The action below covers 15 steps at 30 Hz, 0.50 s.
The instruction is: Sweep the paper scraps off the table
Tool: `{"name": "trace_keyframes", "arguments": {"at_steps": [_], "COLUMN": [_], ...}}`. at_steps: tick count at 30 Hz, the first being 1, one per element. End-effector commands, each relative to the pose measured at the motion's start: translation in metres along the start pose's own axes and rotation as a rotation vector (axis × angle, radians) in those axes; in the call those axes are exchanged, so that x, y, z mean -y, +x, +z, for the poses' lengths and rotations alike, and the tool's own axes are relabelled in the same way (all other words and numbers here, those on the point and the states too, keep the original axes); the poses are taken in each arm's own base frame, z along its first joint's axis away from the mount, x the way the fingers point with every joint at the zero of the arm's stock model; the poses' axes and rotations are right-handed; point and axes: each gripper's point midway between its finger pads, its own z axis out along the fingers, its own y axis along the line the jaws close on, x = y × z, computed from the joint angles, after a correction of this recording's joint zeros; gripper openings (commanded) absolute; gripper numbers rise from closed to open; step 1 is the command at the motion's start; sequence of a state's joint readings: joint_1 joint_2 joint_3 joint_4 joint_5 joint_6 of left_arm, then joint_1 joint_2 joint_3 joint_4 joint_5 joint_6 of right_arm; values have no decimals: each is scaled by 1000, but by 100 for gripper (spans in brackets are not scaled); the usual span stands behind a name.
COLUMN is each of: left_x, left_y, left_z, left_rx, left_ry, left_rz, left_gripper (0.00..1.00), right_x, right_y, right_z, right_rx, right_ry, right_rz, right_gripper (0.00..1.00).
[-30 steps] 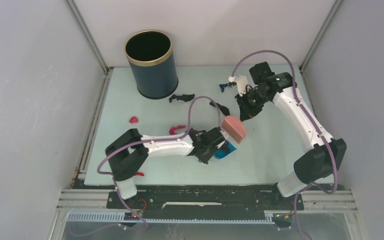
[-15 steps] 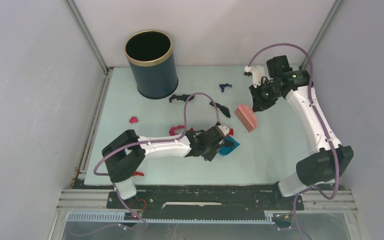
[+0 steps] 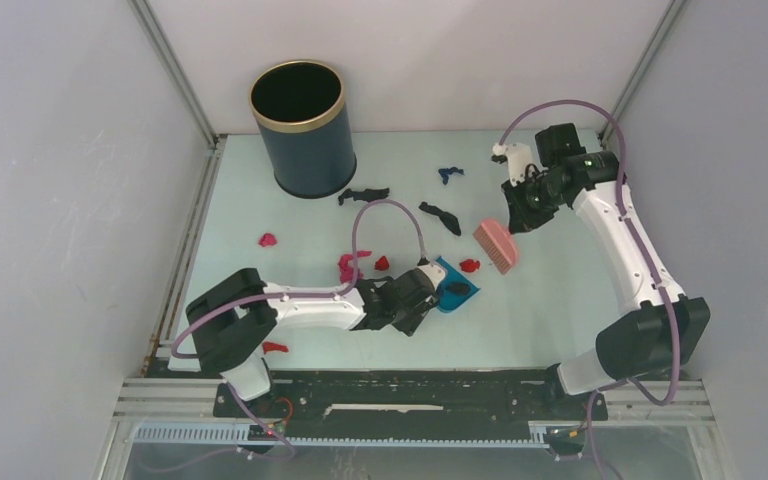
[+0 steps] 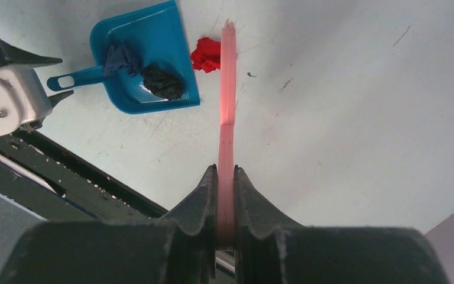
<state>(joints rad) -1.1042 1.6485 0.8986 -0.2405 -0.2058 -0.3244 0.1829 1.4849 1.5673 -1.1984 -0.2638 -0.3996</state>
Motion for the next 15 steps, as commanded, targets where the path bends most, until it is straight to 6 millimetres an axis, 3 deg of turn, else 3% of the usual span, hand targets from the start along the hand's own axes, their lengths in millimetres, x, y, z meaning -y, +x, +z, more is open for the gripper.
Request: {"name": "trace_keyframes", "arguments": {"at_steps": [1, 4, 7, 10, 15], "left_x": [13, 15, 17, 18, 28], "left_y": [-19, -18, -21, -17, 5], "left_z": [-2, 1, -3, -11, -29], "left_rx": [89, 79, 68, -16, -178], "left_ry": [60, 68, 70, 52, 68], "left_rz": [0, 17, 5, -29, -51], "left_gripper": [45, 35, 24, 10, 1], "right_x": [13, 29, 31, 27, 14], "right_y": [-16, -20, -26, -34, -37], "right_z": [2, 14, 26, 40, 63], "right_rx": [58, 27, 5, -13, -67], "right_ry": [60, 150, 200, 216, 198], "right_rz": [0, -2, -42, -83, -115], "right_gripper": [0, 0, 0, 0, 0]}}
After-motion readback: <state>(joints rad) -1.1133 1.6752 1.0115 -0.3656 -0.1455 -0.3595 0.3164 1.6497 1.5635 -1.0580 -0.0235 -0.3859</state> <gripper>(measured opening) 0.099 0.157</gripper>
